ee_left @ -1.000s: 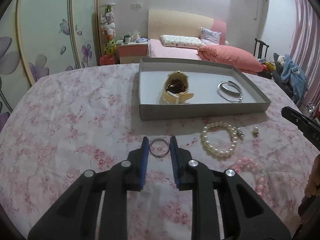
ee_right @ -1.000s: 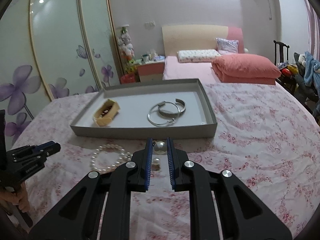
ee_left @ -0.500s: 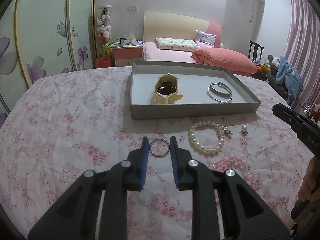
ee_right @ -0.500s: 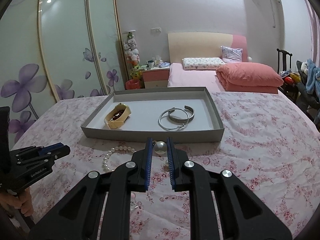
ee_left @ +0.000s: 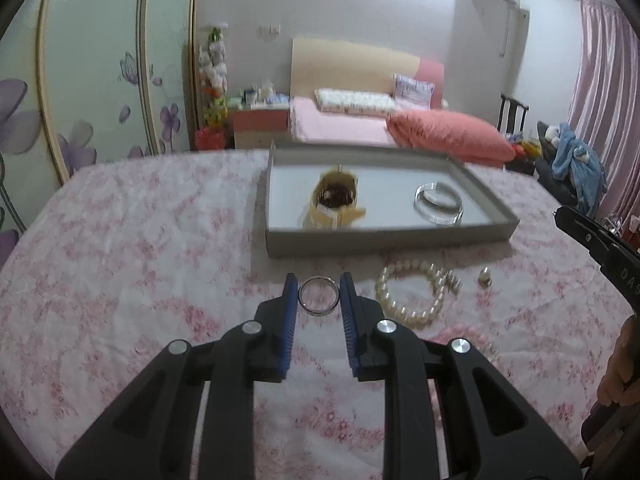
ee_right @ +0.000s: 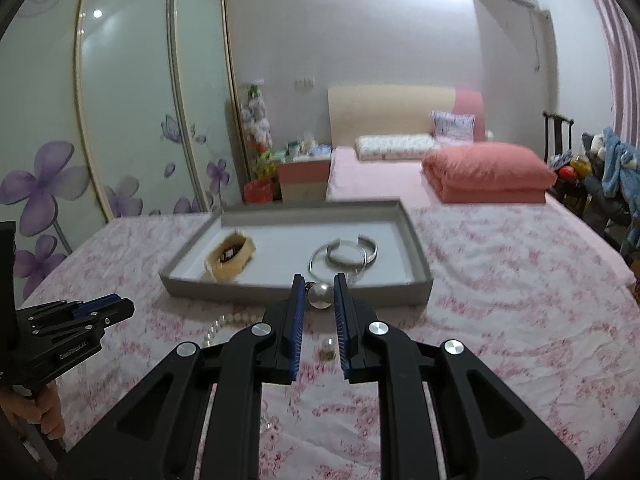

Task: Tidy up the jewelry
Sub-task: 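Carry the ring into the grey tray with left tool while right tool drops the pearl earring there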

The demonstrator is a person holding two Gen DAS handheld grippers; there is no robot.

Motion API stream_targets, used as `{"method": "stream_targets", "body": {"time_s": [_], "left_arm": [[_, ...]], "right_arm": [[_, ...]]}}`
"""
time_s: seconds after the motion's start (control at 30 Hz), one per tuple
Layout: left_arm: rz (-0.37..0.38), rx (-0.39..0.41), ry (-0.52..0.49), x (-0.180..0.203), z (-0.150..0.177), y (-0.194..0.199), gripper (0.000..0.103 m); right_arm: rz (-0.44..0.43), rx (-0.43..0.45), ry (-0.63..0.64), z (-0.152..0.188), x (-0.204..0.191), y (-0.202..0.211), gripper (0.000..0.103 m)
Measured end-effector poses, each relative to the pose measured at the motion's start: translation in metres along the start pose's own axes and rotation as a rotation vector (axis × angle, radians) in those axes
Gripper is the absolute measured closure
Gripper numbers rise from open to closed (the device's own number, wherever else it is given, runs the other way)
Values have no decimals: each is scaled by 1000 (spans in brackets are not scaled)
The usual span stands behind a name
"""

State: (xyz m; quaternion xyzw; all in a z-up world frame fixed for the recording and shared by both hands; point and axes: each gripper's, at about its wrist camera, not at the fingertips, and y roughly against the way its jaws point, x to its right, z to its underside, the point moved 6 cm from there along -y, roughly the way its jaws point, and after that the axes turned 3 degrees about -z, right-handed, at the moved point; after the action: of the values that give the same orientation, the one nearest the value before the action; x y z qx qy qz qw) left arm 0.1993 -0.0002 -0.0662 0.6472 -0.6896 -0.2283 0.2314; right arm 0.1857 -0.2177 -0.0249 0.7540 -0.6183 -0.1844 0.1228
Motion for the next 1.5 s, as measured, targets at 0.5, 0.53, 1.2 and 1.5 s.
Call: {"method": "stream_targets", "body": {"time_s": [0.5, 0.53, 1.2, 1.5], "left_arm": [[-46, 347, 8, 26, -58, 50, 81], [-51, 354, 9, 27, -61, 48, 81], [-57, 306, 31, 35, -104, -37, 81], [-40, 233, 15, 41, -109, -83, 81]], "right_arm": [[-14, 312, 42, -55, -18, 31, 87], [-14, 319, 42, -56, -18, 31, 87], [11, 287, 36, -76, -6, -60, 87], [2, 150, 21, -68, -2, -115, 87]]}}
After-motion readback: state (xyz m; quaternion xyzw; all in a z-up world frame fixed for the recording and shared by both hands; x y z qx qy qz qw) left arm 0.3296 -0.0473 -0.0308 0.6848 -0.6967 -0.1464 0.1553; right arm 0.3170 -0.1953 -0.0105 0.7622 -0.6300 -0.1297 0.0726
